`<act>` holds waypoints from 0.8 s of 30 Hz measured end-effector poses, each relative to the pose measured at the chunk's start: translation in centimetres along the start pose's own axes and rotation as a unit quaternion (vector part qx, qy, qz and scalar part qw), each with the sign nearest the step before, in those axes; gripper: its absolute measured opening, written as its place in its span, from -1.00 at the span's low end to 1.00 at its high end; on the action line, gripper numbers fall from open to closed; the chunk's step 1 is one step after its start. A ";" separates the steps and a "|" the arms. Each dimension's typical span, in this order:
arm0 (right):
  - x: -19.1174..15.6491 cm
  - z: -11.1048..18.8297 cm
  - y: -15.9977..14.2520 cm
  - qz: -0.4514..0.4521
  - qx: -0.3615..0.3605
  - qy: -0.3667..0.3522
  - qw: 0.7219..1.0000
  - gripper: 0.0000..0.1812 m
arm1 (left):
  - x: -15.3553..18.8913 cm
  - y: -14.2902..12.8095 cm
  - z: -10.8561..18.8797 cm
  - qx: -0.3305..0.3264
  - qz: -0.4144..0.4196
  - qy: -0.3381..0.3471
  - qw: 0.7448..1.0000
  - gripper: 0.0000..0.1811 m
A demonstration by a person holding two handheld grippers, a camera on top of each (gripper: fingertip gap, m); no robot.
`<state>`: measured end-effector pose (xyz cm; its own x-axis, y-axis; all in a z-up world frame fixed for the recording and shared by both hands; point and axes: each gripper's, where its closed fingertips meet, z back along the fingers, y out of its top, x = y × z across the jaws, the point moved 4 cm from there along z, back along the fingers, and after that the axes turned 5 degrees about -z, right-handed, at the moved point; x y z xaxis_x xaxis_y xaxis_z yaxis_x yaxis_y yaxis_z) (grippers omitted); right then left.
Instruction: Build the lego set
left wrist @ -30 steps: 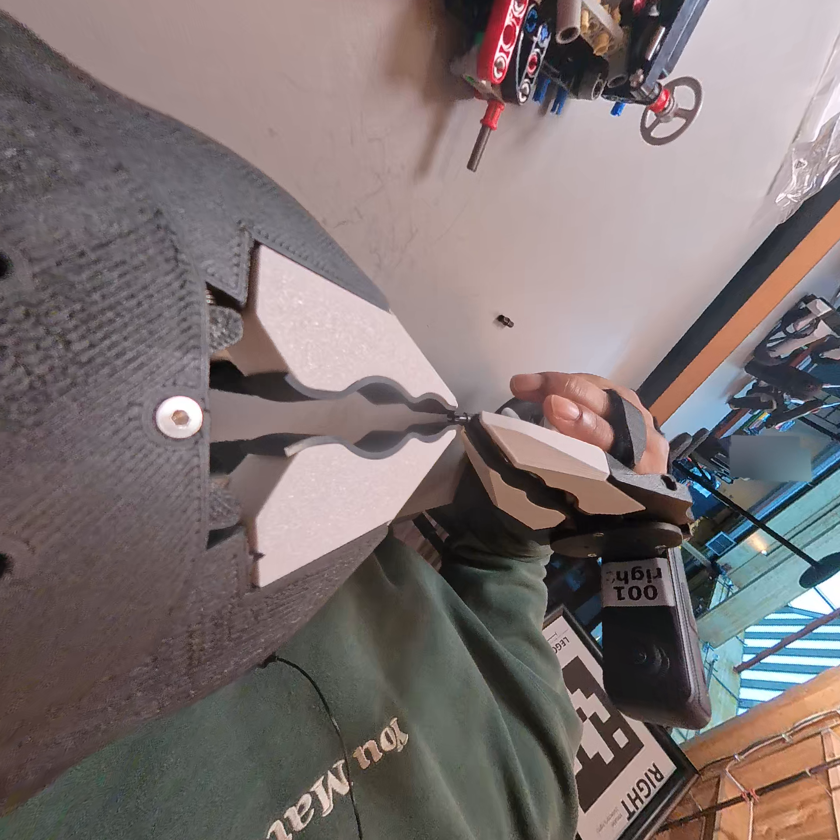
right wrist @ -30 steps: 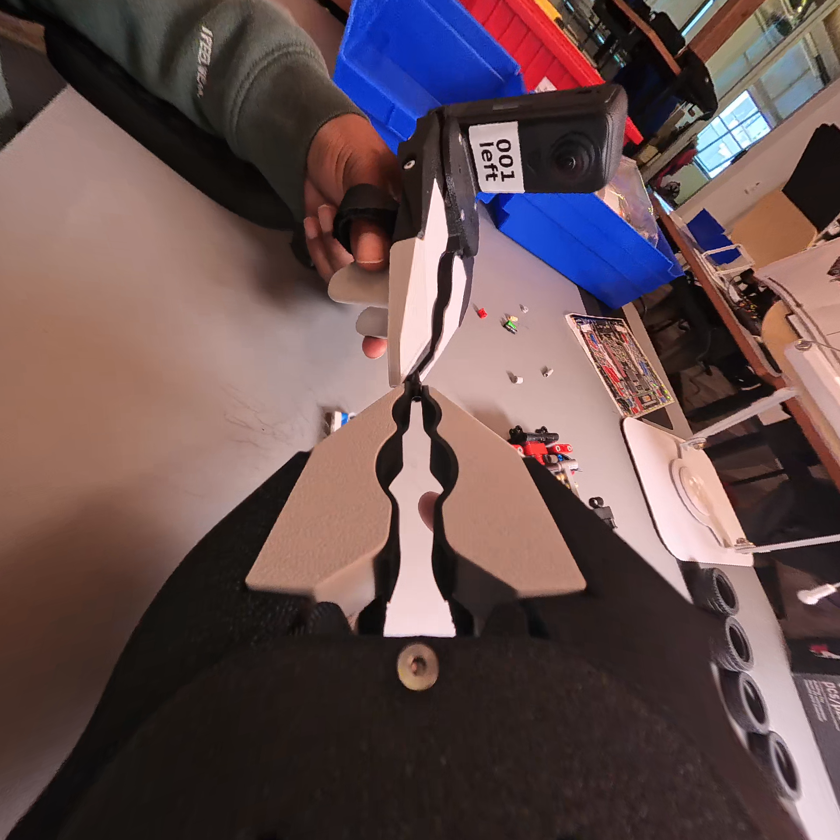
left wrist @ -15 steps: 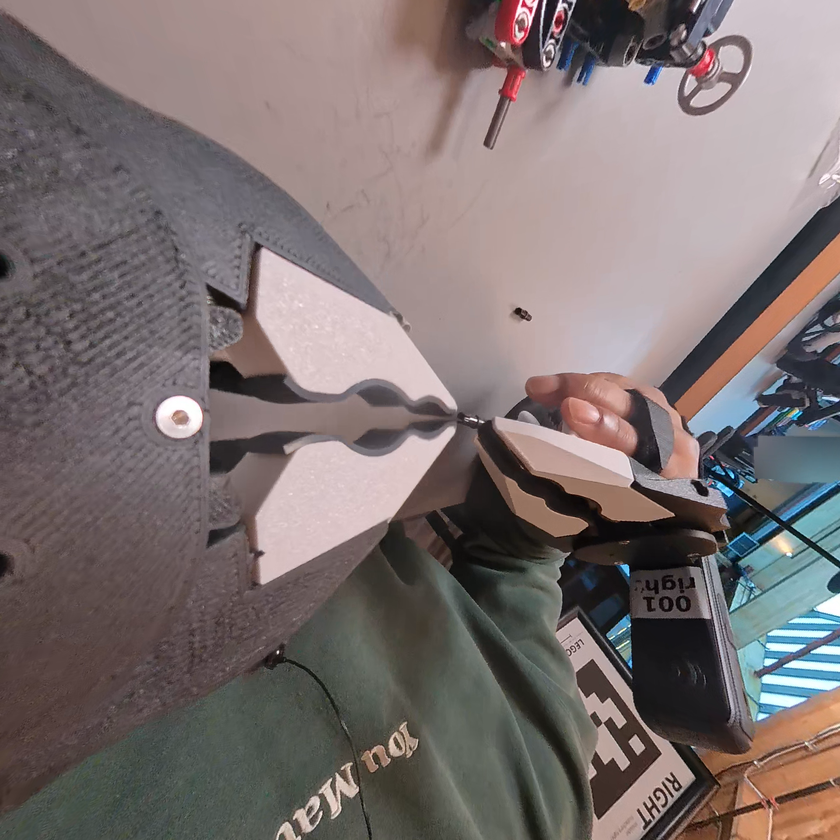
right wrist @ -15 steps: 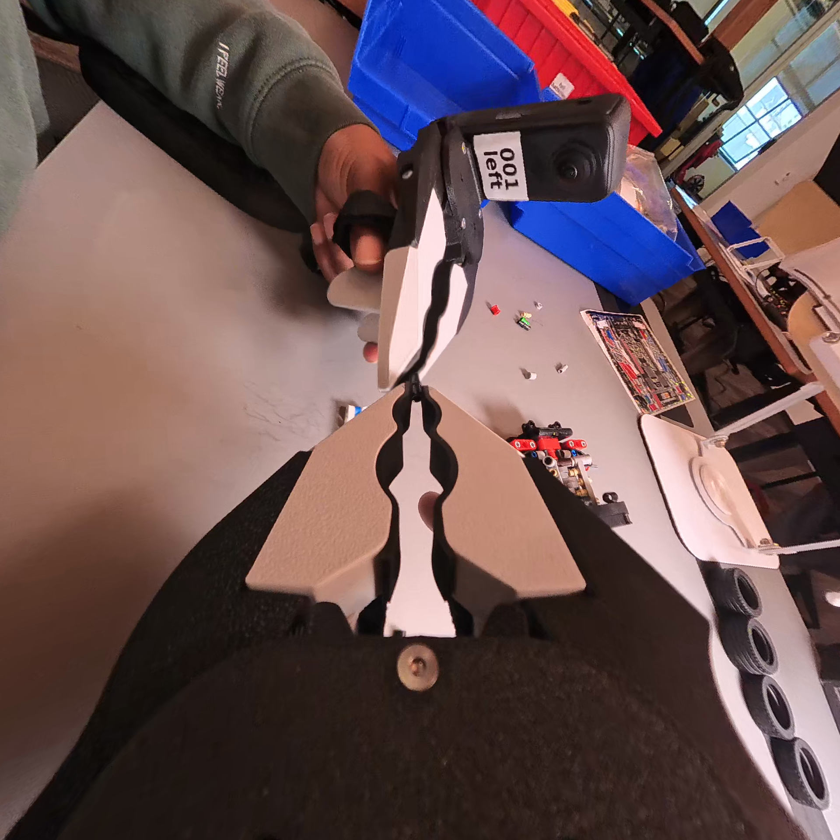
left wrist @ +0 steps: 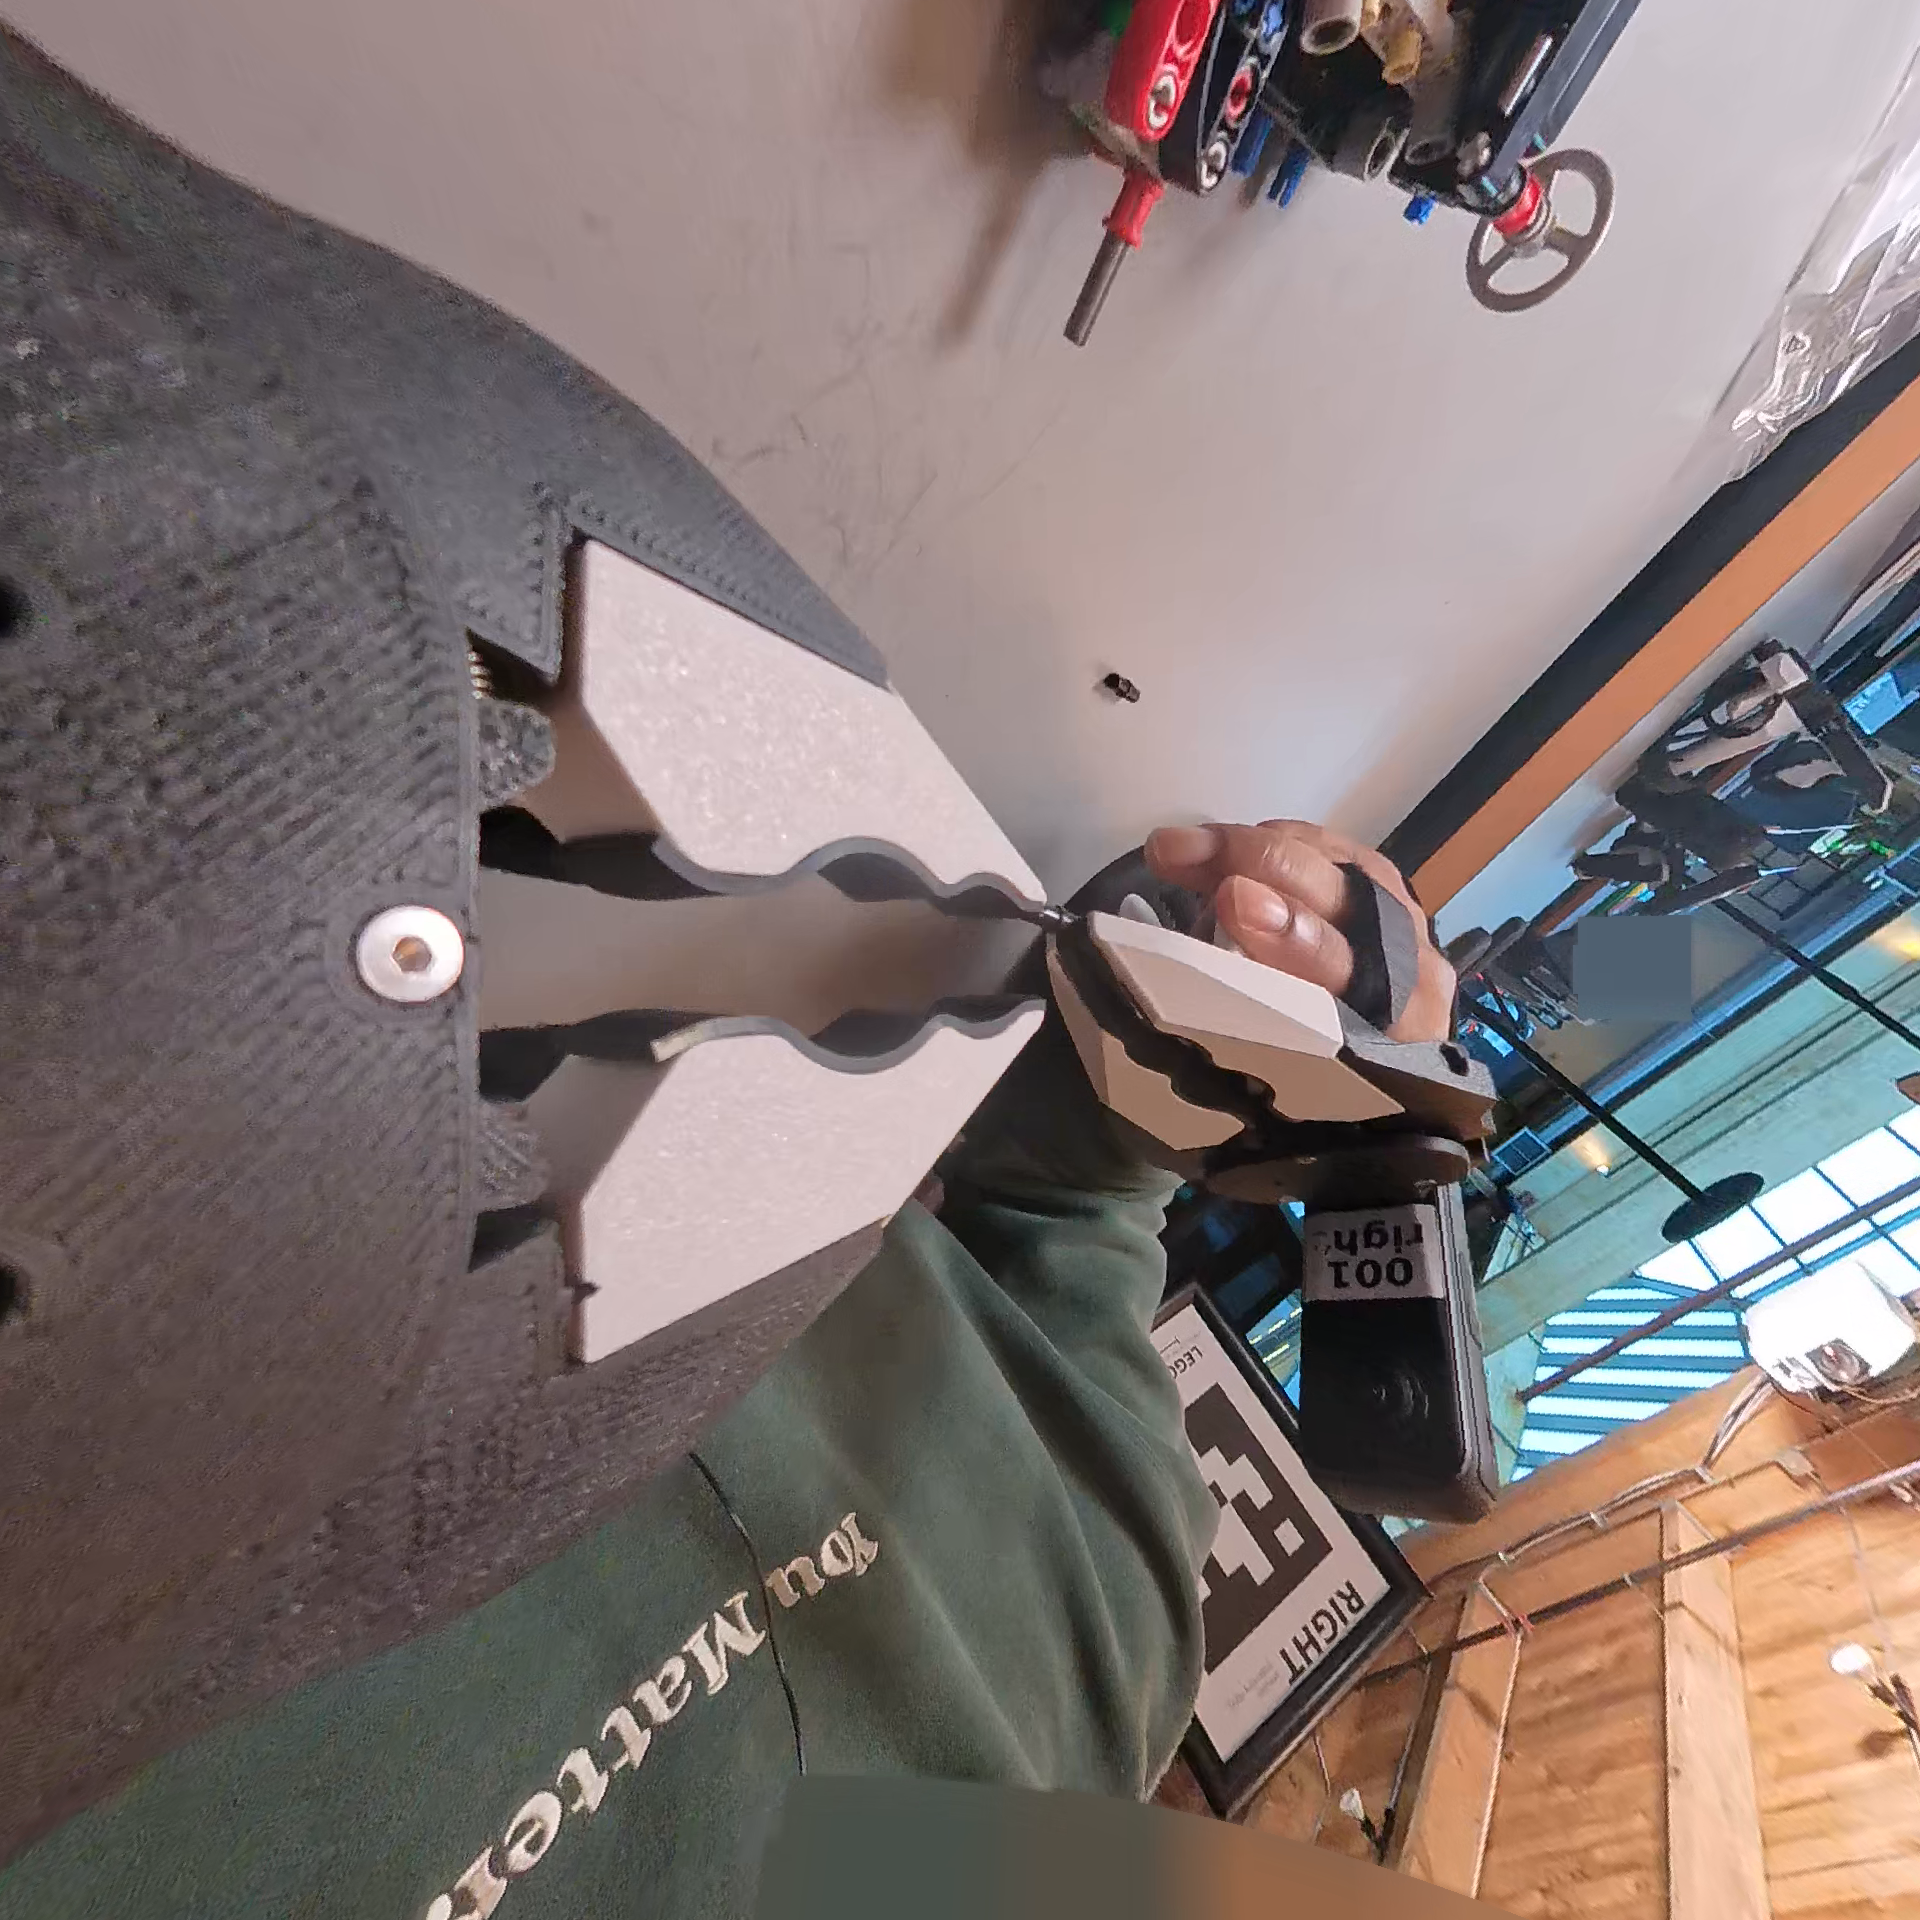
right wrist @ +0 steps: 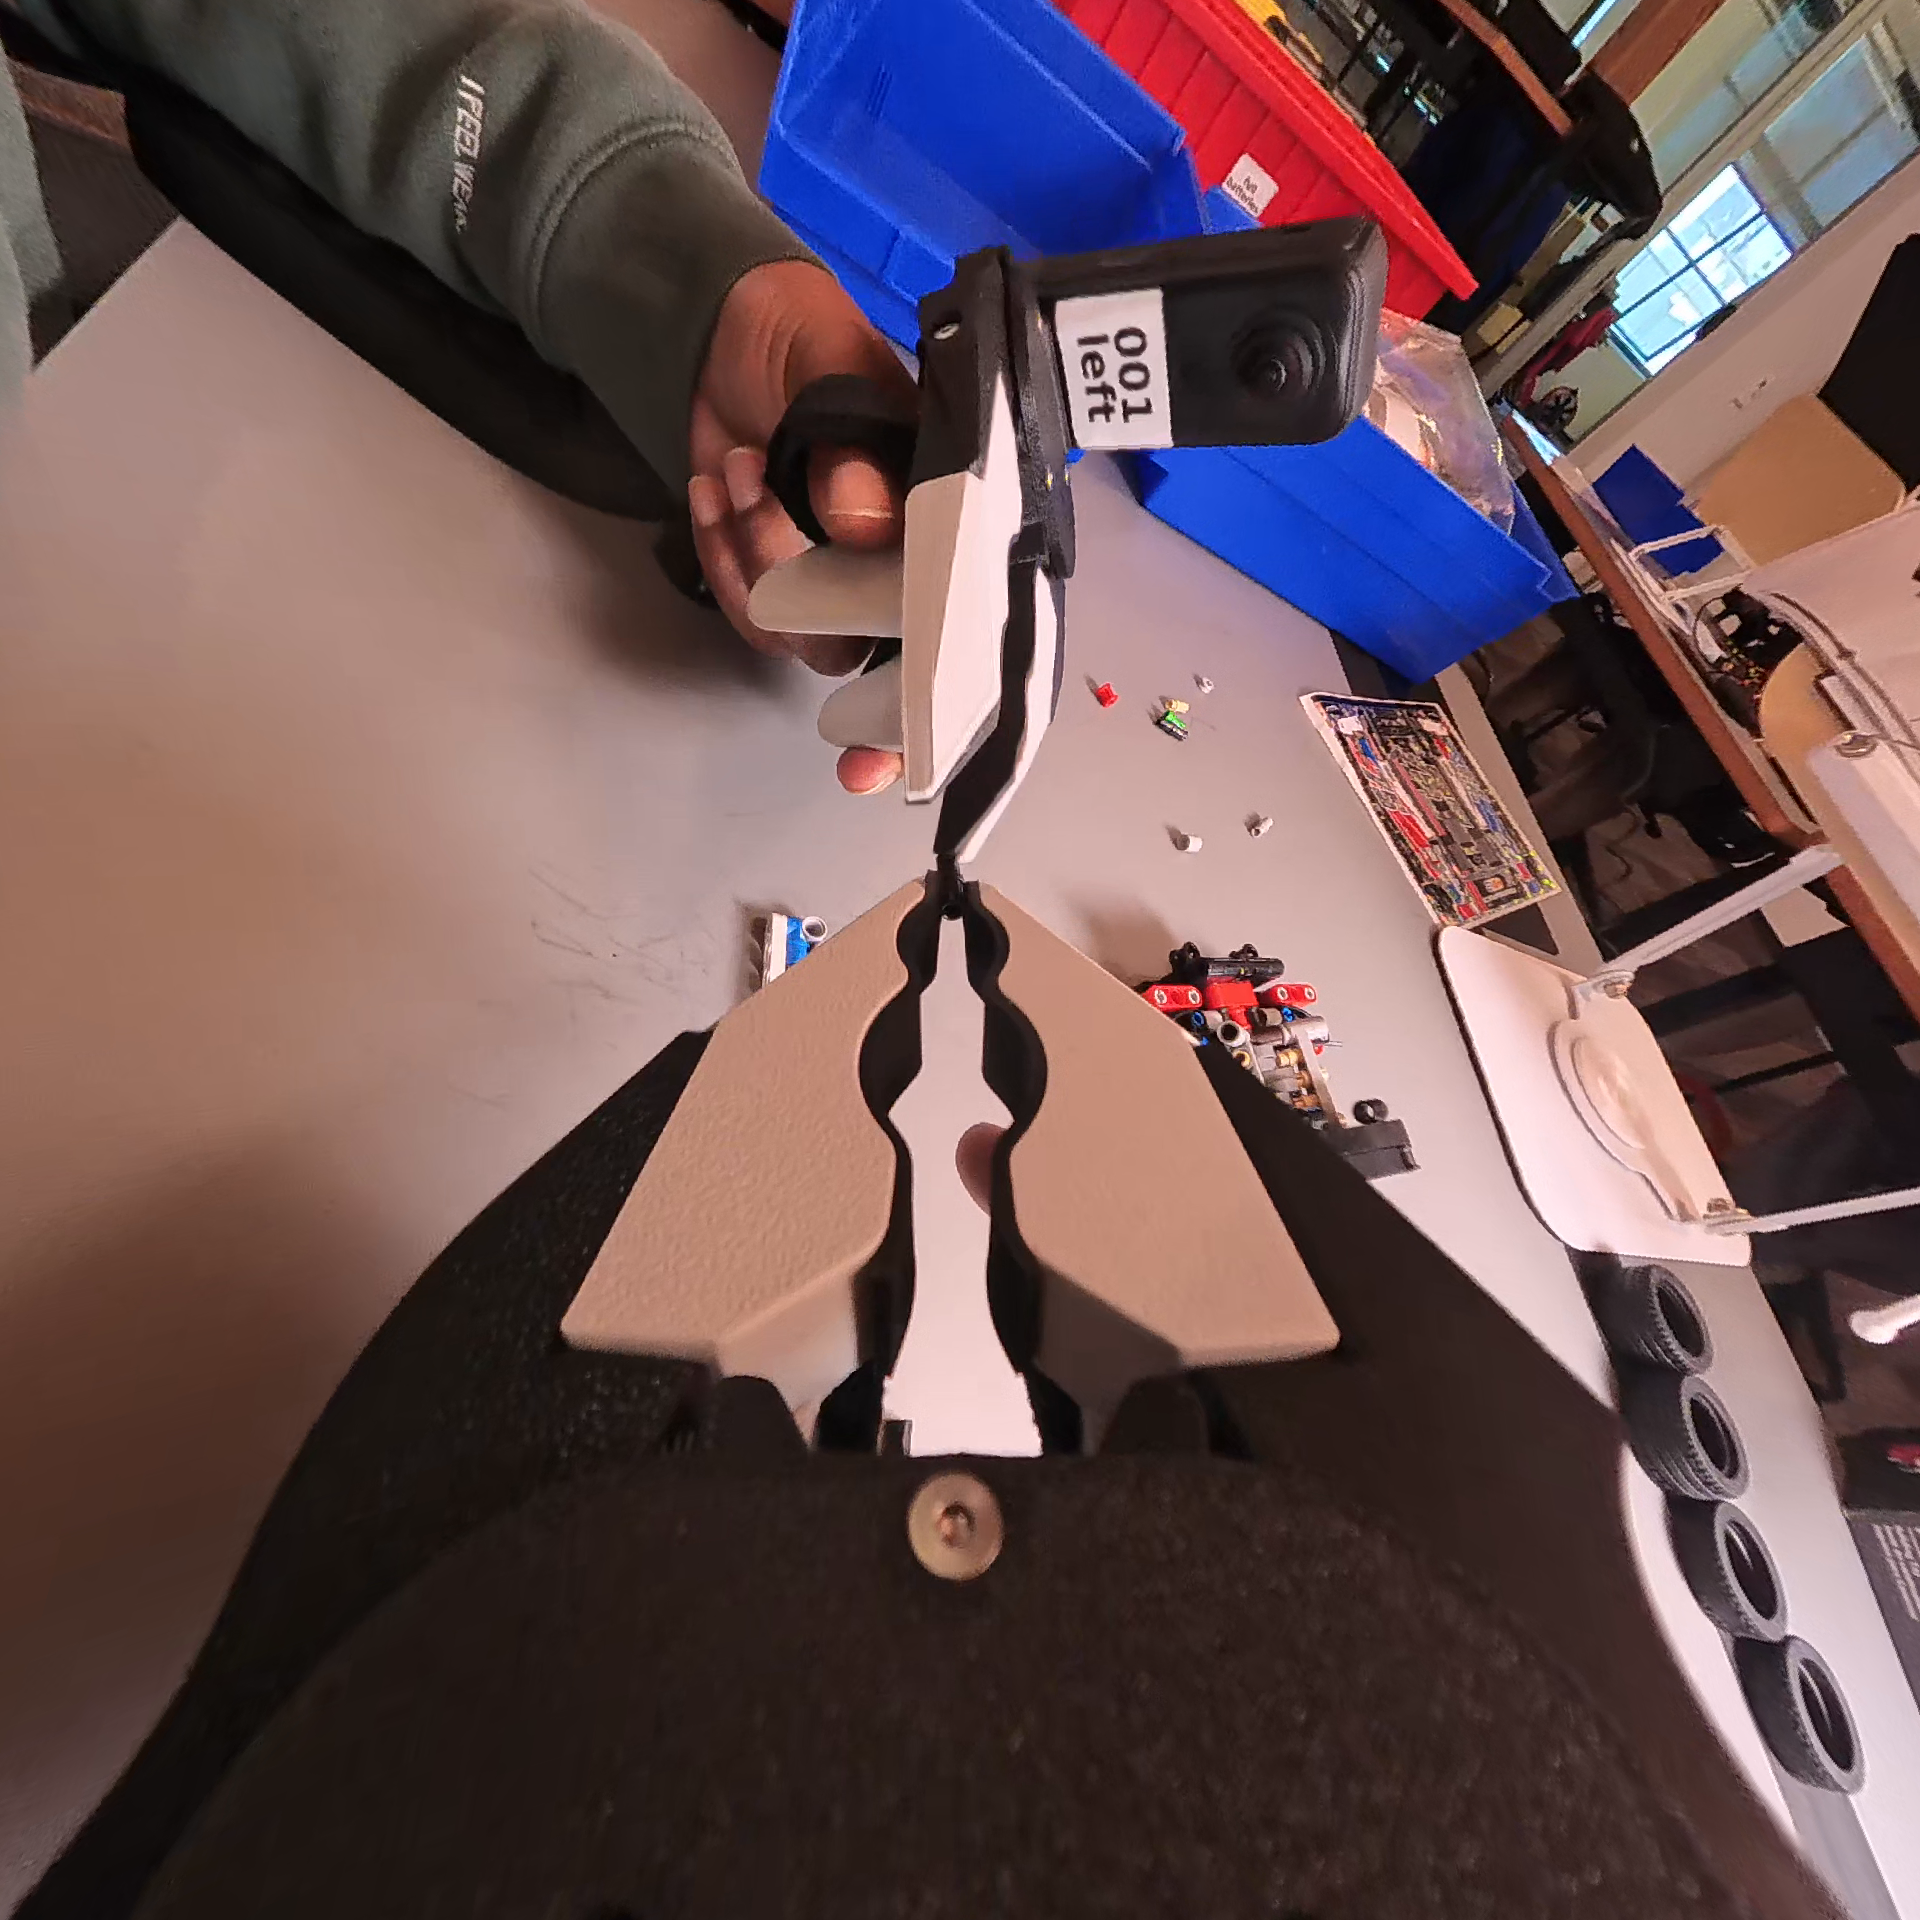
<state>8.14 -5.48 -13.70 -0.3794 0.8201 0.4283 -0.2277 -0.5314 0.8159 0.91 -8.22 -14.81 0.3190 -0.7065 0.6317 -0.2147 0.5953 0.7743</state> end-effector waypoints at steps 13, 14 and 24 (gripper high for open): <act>-0.6 0.1 1.0 -0.035 0.043 0.036 0.998 -0.97 | 0.2 -0.6 -0.6 -0.016 -0.008 -0.008 1.000 -0.93; -0.6 0.3 1.3 -0.052 0.056 0.045 0.996 -0.97 | 0.4 -0.5 -0.6 -0.010 -0.009 -0.016 1.000 -0.91; 0.8 2.1 3.0 -0.263 0.229 0.156 0.924 -0.98 | 3.9 0.8 -1.2 0.034 -0.064 -0.092 0.993 -0.83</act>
<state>9.09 -5.98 -10.13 -0.5812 0.8002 -0.1482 -0.0784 0.1262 0.9889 3.08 -10.08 -11.81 0.1755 -0.8358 0.5202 -0.2471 0.4741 0.8451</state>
